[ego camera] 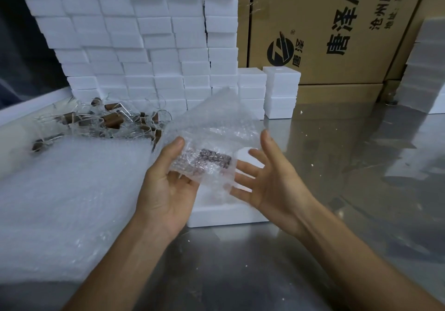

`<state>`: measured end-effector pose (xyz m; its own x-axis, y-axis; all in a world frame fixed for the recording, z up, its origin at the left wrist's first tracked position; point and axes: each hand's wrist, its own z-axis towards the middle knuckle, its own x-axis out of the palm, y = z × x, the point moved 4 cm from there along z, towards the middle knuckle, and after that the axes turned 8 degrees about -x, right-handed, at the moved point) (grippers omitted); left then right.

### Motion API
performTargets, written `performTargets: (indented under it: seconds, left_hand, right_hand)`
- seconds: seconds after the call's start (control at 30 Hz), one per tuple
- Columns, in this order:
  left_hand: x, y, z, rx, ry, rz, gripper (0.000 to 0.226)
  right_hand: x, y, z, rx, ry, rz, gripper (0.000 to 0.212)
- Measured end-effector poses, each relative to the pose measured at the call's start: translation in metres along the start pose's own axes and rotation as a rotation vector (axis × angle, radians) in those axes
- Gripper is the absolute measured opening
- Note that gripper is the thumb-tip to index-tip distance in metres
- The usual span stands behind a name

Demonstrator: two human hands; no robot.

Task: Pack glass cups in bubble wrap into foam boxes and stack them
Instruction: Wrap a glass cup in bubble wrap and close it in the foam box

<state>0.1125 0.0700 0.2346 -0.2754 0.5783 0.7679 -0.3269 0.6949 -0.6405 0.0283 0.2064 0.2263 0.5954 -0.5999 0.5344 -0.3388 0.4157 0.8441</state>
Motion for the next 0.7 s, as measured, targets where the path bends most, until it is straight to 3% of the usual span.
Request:
performTargets:
  seconds: [0.07,0.13,0.27,0.37,0.5,0.6,0.7]
  left_hand:
    - [-0.001,0.000,-0.001,-0.003,-0.012,0.005,0.038]
    - [-0.001,-0.001,-0.001,-0.007,-0.011,0.043,0.042]
    - [0.003,0.007,-0.002,-0.079,0.019,0.180,0.043]
    - [0.003,0.013,-0.003,-0.073,-0.040,0.321,0.053]
    - [0.001,0.016,-0.004,-0.087,-0.105,0.369,0.075]
    - [-0.001,0.015,-0.003,-0.065,-0.101,0.317,0.072]
    - [-0.002,0.010,-0.001,-0.037,-0.065,0.297,0.072]
  right_hand:
    - [0.002,-0.003,0.000,-0.015,0.097,-0.026,0.106]
    - [0.002,-0.004,-0.001,-0.072,0.060,-0.141,0.098]
    - [-0.015,0.009,0.004,-0.195,-0.187,-0.124,0.026]
    - [-0.026,0.030,0.004,-0.332,-0.264,-0.056,0.009]
    - [-0.028,0.038,0.003,-0.381,-0.257,-0.039,0.023]
    - [-0.020,0.027,0.003,-0.245,-0.176,-0.164,0.061]
    - [-0.013,0.019,0.000,-0.131,-0.086,-0.225,0.054]
